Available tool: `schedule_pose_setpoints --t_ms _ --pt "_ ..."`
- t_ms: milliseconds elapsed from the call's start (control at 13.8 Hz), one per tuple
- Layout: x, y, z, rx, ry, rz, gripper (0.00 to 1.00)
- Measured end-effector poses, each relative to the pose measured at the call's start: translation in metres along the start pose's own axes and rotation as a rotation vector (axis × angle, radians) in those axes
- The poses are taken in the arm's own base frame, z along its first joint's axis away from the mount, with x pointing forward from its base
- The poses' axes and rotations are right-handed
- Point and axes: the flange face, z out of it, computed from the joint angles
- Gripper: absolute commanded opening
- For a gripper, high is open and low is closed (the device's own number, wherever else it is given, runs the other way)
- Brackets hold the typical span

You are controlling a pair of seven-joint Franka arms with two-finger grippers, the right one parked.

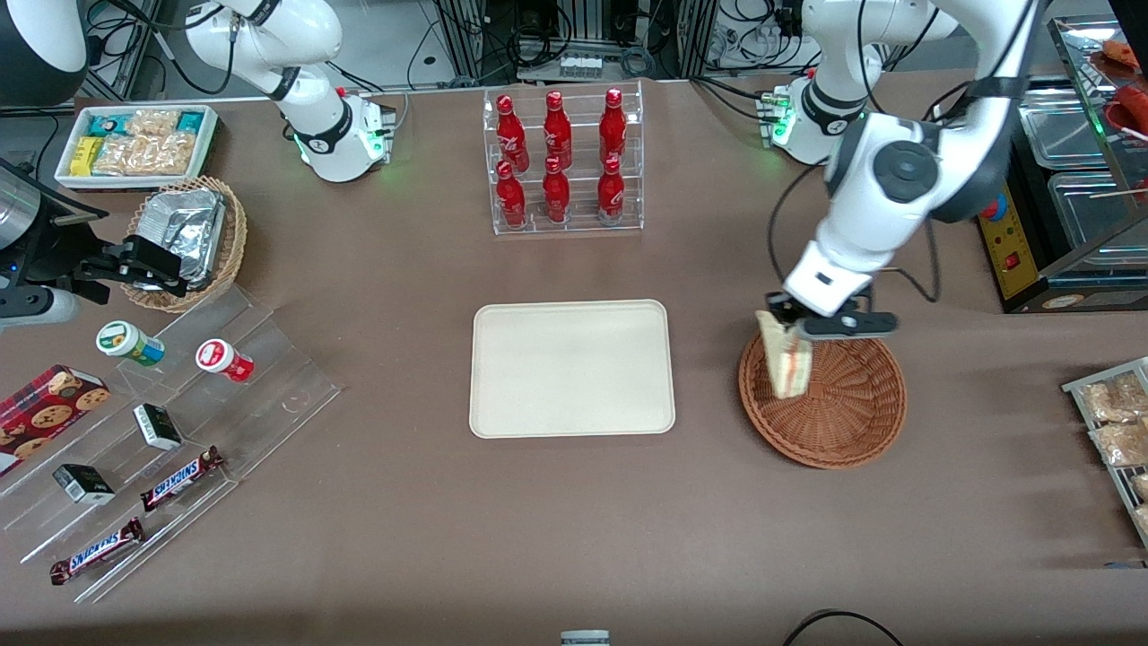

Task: Place sandwich from basket to tray
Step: 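Lift the sandwich and carry it with the left gripper over the cream tray, then lower the sandwich onto the tray and open the left gripper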

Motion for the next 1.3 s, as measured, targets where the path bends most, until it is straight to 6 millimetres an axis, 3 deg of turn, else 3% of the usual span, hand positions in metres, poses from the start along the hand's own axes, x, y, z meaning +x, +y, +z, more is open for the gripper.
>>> schedule_pose_setpoints --t_ms 290,652,942,1304 --pt "-0.01 0.069 0.002 -0.027 -0.033 0.042 0.0" --pt "-0.029 0.144 0.033 0.002 -0.048 0.088 0.0" --pt "-0.035 0.182 0.057 0.049 -0.026 0.041 0.0" --pt "-0.032 0.223 0.058 0.094 -0.064 0.021 0.0"
